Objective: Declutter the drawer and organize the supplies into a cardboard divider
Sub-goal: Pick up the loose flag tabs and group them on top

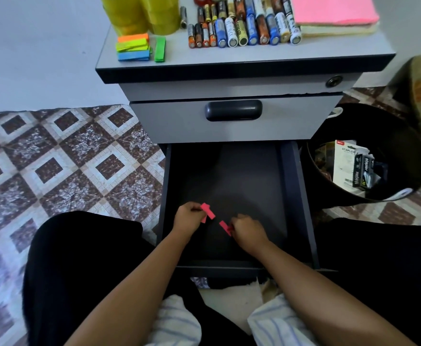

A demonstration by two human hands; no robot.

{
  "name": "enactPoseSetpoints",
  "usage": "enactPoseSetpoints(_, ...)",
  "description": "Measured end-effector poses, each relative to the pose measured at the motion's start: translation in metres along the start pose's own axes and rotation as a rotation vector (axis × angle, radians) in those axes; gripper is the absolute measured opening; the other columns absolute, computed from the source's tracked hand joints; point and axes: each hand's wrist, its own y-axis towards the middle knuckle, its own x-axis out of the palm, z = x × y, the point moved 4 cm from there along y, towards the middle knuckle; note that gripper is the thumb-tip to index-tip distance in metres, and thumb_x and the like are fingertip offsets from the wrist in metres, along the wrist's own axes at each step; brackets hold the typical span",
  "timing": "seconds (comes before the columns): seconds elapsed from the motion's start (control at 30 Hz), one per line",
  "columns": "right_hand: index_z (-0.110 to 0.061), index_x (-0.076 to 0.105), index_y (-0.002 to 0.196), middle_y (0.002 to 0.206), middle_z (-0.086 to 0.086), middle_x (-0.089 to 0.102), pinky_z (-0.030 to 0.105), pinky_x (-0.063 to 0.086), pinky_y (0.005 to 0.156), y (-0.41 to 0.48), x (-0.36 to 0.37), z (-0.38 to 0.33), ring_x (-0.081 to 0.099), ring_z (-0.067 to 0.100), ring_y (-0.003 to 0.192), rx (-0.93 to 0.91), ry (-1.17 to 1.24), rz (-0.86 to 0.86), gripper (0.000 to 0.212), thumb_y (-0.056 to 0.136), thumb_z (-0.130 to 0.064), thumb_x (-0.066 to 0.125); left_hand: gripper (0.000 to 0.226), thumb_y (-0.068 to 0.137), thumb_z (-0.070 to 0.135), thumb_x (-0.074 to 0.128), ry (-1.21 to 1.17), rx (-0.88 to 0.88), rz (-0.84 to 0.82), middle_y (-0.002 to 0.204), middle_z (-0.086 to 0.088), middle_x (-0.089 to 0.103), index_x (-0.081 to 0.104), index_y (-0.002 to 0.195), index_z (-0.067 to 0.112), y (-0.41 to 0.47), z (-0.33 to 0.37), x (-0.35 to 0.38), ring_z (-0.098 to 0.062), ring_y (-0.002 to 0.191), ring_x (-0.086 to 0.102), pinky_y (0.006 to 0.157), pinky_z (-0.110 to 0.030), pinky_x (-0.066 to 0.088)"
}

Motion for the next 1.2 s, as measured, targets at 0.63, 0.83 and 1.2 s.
enactPoseSetpoints(0.63, -0.007, 0.055, 0.119, 0.124, 0.016, 0.052, 0.038, 0.045, 0.091, 0.007, 0.004, -0.018, 0.051, 0.034, 0.115, 0.114, 0.062, 0.011, 0.028, 0.093, -0.015, 0.05, 0.025, 0.087, -0.002, 0.057, -0.058, 0.027, 0.007, 0.067, 0.0, 0.054, 0.054, 0.071, 0.018, -0.01, 0.001, -0.009, -0.008, 0.059, 0.048, 0.044, -0.011, 0.038)
enactPoseSetpoints(0.83, -0.01, 0.061, 0.098, 0.102, 0.015, 0.066, 0.025, 0.044, 0.072, 0.002, 0.0, -0.015, 0.062, 0.029, 0.095, 0.148, 0.328, 0.038, 0.011, 0.091, -0.015, 0.054, 0.024, 0.087, 0.001, 0.057, -0.043, 0.021, -0.031, 0.066, -0.003, 0.053, 0.055, 0.071, 0.019, -0.016, 0.002, -0.002, -0.012, 0.056, 0.046, 0.037, -0.012, 0.035)
enactPoseSetpoints(1.2, -0.016, 0.068, 0.095, 0.088, -0.005, 0.069, 0.011, 0.042, 0.066, -0.037, -0.068, -0.013, 0.062, 0.003, 0.081, -0.044, 0.872, 0.17, 0.014, 0.082, -0.018, 0.071, 0.005, 0.089, 0.013, 0.06, -0.175, 0.022, -0.297, 0.071, -0.001, 0.063, 0.064, 0.087, 0.013, -0.047, 0.018, 0.011, -0.008, 0.061, 0.057, 0.055, -0.019, 0.044)
